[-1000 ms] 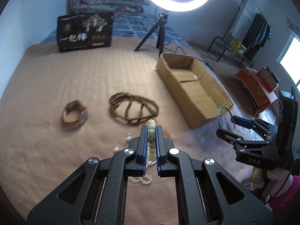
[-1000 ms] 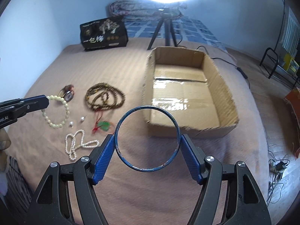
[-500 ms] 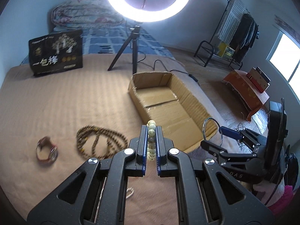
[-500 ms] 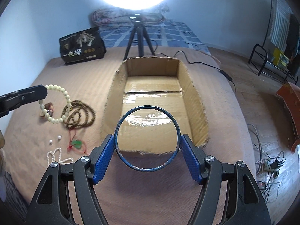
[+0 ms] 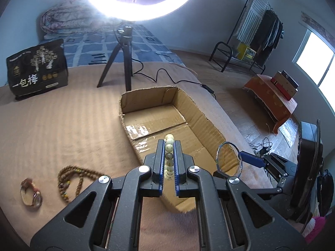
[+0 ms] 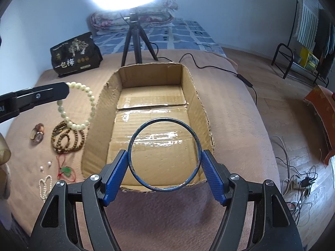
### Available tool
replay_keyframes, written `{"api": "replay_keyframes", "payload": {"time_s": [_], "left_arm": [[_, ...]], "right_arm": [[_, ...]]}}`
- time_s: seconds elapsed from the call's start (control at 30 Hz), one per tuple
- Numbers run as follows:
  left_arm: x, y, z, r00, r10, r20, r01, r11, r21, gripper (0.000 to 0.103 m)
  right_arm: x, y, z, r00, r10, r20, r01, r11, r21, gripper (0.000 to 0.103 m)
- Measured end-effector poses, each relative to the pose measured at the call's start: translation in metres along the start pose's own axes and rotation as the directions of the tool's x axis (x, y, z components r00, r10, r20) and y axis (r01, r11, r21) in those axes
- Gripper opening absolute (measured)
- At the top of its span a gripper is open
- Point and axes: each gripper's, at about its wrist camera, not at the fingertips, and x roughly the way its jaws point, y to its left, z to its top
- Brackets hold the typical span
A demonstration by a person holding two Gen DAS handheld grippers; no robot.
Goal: Organize jewelry
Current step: 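Carry the bracelet in the left gripper and the bangle in the right gripper over the cardboard box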
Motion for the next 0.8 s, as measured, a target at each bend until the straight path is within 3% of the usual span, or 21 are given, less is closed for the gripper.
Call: {"api": "replay_keyframes", "payload": {"time_s": [0.37,0.8], "left_arm": [[0.040,-0.002,0.001,0.998,0.005,-0.058,-0.004,1.000,0.003,0.005],[0.049,0.002,-0.002,0.996,0.007,-0.092,-0.008,1.000,-0.011,0.005]], "right_arm": [[0.027,-0.010,0.001,0.999,0.000,-0.039,0.001,0.999,0.038,0.071],[0.033,-0.005,0.001,0.999,-0.004,-0.049,0.005,1.000,0.031,0.071]]}}
